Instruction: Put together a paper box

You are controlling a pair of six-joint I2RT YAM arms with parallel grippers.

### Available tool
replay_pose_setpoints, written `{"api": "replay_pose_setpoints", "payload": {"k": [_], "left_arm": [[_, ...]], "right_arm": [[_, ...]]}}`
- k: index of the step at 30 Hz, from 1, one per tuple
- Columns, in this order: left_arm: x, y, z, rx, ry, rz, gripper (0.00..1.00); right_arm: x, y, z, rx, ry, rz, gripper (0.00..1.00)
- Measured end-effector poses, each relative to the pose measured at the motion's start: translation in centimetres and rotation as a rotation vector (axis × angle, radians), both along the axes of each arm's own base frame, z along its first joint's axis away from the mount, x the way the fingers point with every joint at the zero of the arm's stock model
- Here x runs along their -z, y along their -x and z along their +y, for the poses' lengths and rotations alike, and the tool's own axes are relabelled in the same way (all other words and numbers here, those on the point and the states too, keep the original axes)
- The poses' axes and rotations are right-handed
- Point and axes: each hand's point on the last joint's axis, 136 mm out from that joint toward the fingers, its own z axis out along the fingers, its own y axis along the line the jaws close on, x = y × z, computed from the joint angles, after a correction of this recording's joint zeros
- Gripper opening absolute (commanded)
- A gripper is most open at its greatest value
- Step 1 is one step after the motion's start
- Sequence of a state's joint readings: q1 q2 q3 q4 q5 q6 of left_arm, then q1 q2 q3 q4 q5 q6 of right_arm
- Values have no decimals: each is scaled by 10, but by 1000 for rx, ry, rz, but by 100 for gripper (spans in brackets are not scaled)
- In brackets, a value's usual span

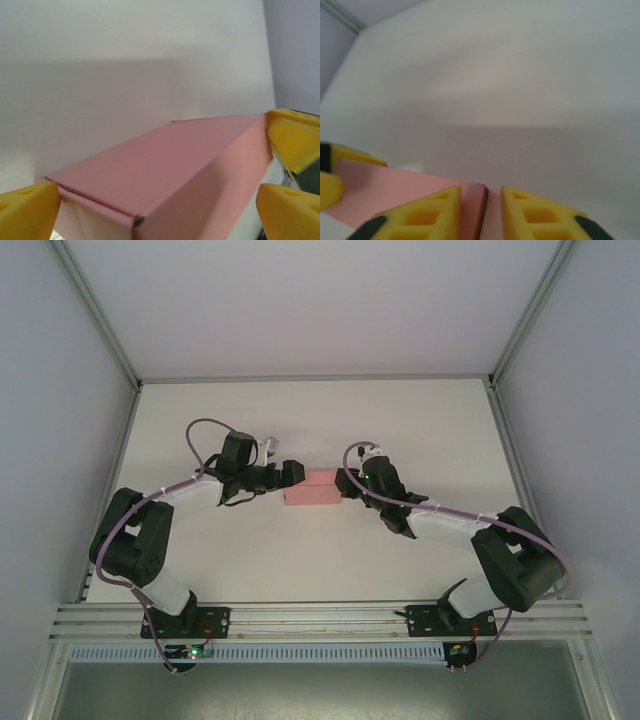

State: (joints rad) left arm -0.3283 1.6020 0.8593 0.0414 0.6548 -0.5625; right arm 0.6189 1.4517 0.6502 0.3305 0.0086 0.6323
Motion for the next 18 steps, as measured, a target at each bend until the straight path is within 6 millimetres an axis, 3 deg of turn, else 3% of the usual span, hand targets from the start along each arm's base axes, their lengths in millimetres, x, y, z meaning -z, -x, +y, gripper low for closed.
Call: {"api": "replay_pose_setpoints", "payload": {"k": [2, 6, 9, 11, 18], "left_arm": [[-4, 1, 4, 5, -46, -16, 100], [-30, -3, 14, 6, -137, -98, 100], [-53, -9, 27, -32, -211, -175, 100], [-62, -11, 37, -75, -260, -203, 100], [-72, -7, 91, -295, -462, -207, 100]], "right_arm": [[1, 5, -3, -9, 22, 38, 38], [-2, 7, -18, -2, 37, 93, 51], [-11, 2, -25, -11, 32, 95, 69], [-25, -2, -24, -54, 28, 55, 98], [-78, 19, 15, -513, 123, -246, 98]]}}
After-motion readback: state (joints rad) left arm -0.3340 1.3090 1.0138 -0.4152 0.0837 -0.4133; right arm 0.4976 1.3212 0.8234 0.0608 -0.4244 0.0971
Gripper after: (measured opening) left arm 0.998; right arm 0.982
